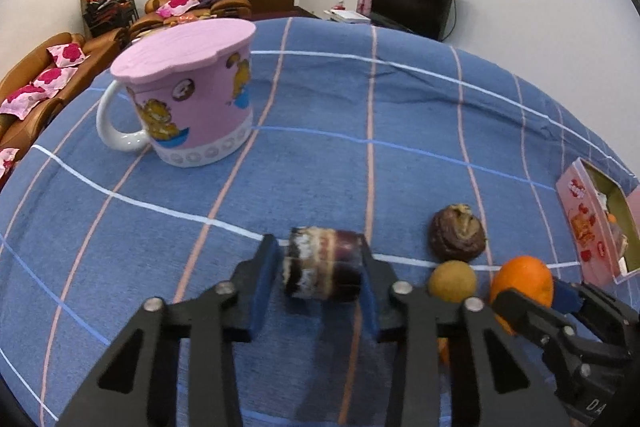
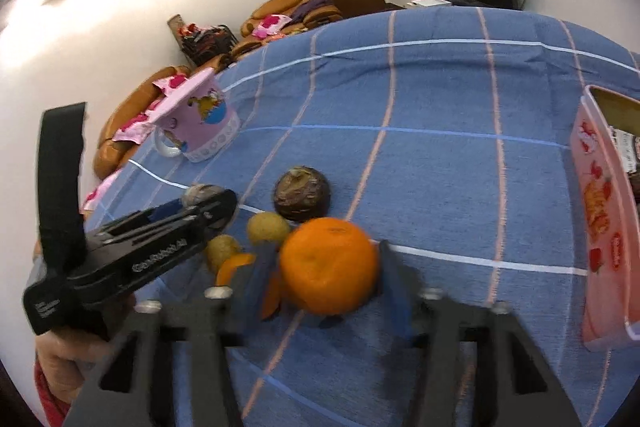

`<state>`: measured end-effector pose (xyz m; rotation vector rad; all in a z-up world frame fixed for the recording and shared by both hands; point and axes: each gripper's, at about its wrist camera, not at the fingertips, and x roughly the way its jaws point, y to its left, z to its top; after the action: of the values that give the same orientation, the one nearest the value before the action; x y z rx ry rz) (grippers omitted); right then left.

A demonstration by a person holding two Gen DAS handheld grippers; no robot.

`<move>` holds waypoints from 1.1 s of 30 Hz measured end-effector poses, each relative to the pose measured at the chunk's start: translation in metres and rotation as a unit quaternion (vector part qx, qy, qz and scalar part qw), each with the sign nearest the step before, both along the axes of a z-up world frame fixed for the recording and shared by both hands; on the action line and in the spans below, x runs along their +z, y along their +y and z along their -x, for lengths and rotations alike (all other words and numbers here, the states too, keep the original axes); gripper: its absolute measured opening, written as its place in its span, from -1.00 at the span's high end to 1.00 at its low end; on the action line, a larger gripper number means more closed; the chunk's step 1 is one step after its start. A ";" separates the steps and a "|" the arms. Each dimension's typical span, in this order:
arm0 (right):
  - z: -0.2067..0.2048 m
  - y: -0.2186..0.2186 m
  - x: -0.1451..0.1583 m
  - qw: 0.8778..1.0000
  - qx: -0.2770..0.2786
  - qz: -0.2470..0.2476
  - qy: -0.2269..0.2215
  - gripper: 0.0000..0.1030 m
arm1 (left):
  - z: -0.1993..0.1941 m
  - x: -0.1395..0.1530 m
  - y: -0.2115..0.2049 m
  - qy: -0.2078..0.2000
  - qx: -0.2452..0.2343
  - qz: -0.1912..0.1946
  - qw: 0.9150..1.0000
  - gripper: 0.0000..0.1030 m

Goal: Organize fruits
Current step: 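Lift the cake roll with left tool while right tool carries the orange toward the tin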

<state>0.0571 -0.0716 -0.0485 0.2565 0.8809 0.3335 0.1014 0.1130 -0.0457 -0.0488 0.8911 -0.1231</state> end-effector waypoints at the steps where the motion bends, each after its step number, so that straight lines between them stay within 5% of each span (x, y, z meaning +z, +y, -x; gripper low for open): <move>1: 0.001 0.000 0.000 1.000 0.002 -0.002 0.000 0.06 | 0.001 0.001 0.001 -0.002 0.001 0.001 1.000 0.36; 6: 0.009 -0.002 0.003 1.000 0.000 0.003 -0.005 0.07 | 0.009 0.010 0.015 -0.032 0.029 0.017 0.999 0.36; 9: 0.015 -0.008 0.009 1.000 -0.014 -0.002 -0.026 0.07 | 0.020 0.023 0.021 -0.084 0.043 0.016 0.995 0.36; 14: 0.037 -0.015 0.036 0.991 -0.058 0.040 -0.118 0.07 | 0.039 0.040 0.019 -0.153 0.055 0.015 0.987 0.36; 22: 0.059 -0.015 0.054 0.963 -0.116 0.144 -0.198 0.07 | 0.051 0.045 -0.005 -0.194 0.014 -0.010 0.981 0.36; 27: 0.063 -0.020 0.055 0.961 -0.118 0.152 -0.200 0.07 | 0.060 0.049 -0.016 -0.205 0.004 -0.032 0.978 0.36; 33: 0.071 -0.024 0.054 0.960 -0.118 0.156 -0.201 0.07 | 0.060 0.048 -0.018 -0.190 0.011 -0.016 0.982 0.36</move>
<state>-0.0144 -0.0957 0.0059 -0.0036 0.4823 0.0174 0.0414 0.0950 0.0024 -0.0041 0.5110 -0.0925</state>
